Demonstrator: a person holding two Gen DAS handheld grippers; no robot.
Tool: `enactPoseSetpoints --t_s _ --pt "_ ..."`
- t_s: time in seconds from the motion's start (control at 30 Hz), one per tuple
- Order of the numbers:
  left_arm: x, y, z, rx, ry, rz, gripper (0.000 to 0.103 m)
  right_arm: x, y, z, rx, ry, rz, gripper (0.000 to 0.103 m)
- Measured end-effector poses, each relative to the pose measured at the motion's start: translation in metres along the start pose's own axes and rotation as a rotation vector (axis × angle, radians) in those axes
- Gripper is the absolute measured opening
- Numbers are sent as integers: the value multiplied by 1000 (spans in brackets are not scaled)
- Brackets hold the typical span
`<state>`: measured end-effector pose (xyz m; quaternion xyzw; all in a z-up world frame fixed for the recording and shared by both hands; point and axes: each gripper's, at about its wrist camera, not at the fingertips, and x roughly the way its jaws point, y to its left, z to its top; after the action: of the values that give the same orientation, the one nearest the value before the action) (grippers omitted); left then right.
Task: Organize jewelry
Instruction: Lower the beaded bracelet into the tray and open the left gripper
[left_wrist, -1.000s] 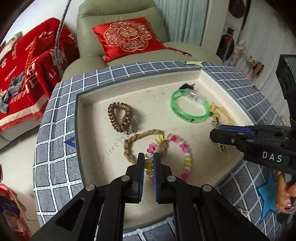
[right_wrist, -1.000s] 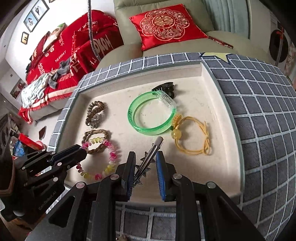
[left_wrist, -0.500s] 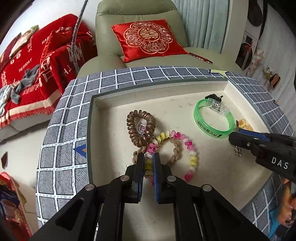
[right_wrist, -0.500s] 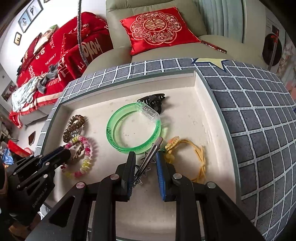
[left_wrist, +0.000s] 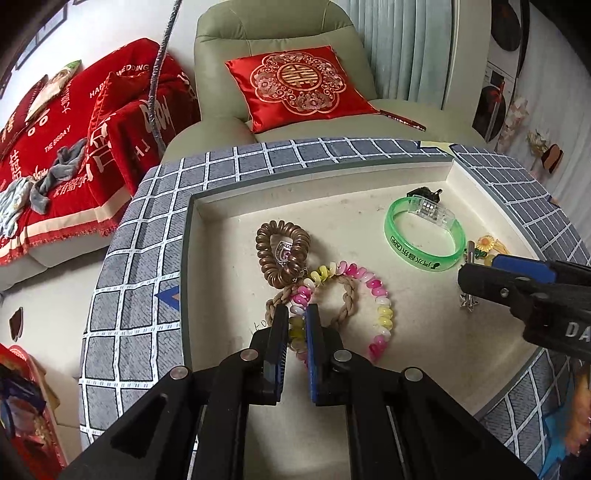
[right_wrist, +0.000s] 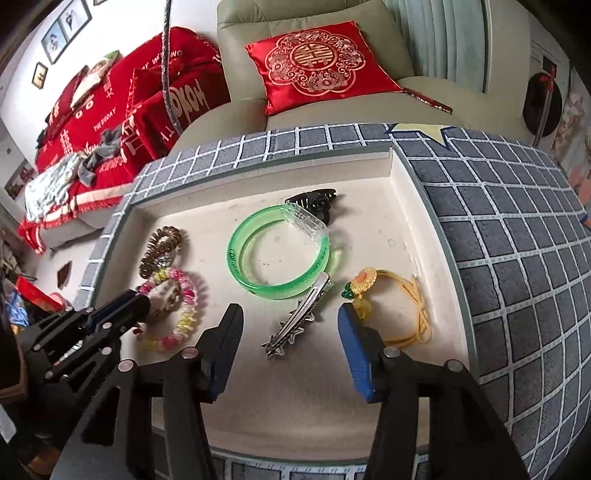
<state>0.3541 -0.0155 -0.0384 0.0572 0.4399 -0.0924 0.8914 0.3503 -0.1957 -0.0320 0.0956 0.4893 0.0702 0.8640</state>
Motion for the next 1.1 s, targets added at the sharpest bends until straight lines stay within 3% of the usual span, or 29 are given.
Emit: enactPoseSetpoints --t_s 0.3,0.57,0.73,1.1 --pt "-11 0 2 -22 -46 11 24 -24 -5 -7 36 -26 33 66" --pt "-8 -1 2 -43 -34 -22 24 -42 -12 -10 57 -57 44 66" --pt "-8 -2 4 -41 -33 11 24 -51 -19 -10 70 -73 43 66" --pt "-10 -7 7 -40 -51 6 24 -55 -31 -9 101 -78 53 66"
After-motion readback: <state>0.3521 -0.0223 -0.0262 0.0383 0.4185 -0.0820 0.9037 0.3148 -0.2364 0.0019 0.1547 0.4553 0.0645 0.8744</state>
